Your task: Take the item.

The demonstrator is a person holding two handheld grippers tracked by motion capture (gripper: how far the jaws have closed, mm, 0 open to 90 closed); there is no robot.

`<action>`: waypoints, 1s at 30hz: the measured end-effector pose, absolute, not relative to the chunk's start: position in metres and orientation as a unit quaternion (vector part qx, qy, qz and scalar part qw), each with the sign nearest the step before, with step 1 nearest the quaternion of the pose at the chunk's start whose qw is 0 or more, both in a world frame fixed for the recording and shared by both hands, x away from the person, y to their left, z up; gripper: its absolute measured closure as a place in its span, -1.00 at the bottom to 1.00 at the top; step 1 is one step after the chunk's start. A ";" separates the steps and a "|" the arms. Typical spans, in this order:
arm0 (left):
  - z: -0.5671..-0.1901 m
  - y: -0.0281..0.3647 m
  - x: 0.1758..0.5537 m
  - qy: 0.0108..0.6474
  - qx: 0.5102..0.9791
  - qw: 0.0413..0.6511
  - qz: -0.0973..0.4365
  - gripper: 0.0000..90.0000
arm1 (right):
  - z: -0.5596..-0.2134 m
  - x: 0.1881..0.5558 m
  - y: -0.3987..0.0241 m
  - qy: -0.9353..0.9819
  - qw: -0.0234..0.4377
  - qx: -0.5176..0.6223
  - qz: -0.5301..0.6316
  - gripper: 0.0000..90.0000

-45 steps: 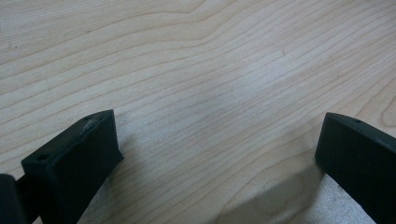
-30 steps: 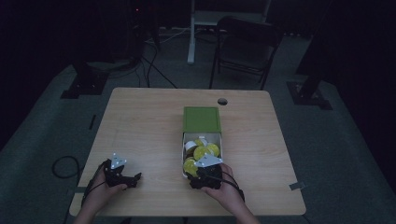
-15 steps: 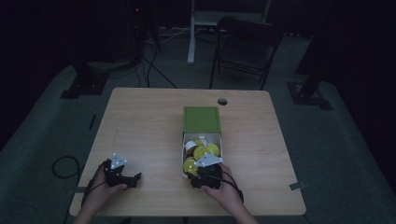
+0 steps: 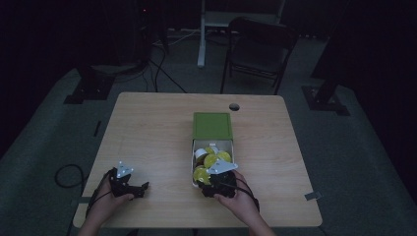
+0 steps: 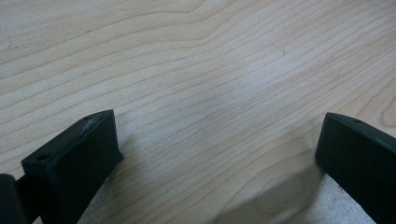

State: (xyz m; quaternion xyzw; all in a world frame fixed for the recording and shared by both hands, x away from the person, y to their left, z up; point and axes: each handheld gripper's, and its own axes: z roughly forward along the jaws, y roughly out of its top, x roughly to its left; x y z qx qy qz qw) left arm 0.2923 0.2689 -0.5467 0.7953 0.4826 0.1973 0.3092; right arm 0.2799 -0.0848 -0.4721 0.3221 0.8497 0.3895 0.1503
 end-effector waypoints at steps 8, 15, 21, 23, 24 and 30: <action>-0.547 0.269 0.292 0.483 0.795 0.309 0.197 -1.00 | -0.458 0.281 -0.094 0.840 0.154 0.327 0.406 -0.15; -0.547 0.269 0.292 0.483 0.795 0.309 0.197 -1.00 | -0.443 0.285 -0.106 0.826 0.166 0.335 0.422 -0.15; -0.547 0.269 0.292 0.483 0.795 0.309 0.197 -1.00 | -0.430 0.288 -0.122 0.811 0.181 0.345 0.436 -0.15; -0.547 0.269 0.292 0.483 0.795 0.309 0.197 -1.00 | -0.425 0.289 -0.129 0.805 0.187 0.352 0.440 -0.15; -0.547 0.269 0.292 0.482 0.795 0.309 0.197 -1.00 | -0.423 0.290 -0.133 0.802 0.191 0.355 0.441 -0.15; -0.547 0.269 0.292 0.483 0.795 0.309 0.197 -1.00 | -0.414 0.291 -0.153 0.788 0.206 0.369 0.447 -0.15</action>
